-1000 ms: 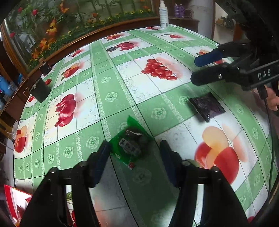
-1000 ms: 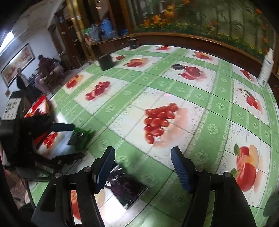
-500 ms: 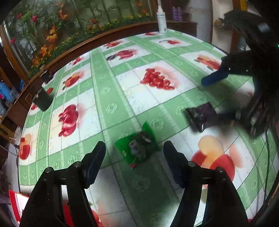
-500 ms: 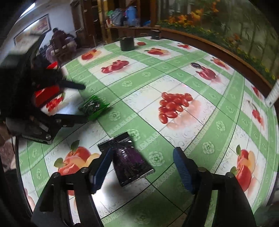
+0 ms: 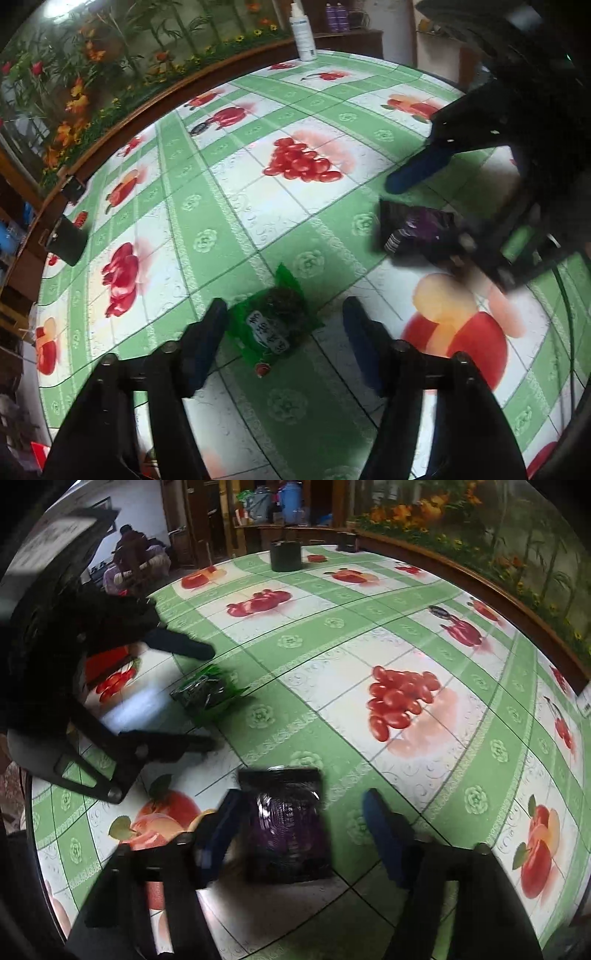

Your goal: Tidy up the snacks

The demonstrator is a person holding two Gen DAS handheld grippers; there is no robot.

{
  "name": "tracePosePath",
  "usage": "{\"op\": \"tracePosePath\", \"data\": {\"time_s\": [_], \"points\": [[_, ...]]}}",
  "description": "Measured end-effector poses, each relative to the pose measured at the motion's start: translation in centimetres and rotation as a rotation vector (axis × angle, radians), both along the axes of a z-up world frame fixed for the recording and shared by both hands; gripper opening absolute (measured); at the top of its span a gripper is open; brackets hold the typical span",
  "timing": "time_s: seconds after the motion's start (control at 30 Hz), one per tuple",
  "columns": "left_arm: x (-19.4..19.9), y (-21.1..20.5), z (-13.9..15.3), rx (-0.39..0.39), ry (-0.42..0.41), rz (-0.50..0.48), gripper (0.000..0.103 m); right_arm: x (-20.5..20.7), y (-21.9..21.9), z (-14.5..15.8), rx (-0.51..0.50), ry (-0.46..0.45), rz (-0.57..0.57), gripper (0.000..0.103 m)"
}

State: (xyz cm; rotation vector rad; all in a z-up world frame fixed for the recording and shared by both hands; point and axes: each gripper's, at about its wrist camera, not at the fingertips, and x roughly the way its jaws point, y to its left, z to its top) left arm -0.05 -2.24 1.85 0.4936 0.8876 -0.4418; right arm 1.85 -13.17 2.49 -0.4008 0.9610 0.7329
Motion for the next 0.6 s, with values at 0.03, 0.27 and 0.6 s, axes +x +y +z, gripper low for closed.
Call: {"op": "tracePosePath", "data": {"time_s": [0.03, 0.27, 0.6], "points": [[-0.1, -0.1, 0.0, -0.008, 0.010, -0.006, 0.050, 0.1, -0.1, 0.1, 0.004, 0.003, -0.007, 0.049], [-1.3, -1.0, 0.0, -0.029, 0.015, 0.005, 0.037, 0.4, -0.3, 0.2, 0.015, 0.016, -0.029, 0.043], [-3.3, 0.5, 0.2, -0.125, 0.003, 0.176, 0.033, 1.1, -0.3, 0.2, 0.045, 0.024, -0.093, 0.043]]}}
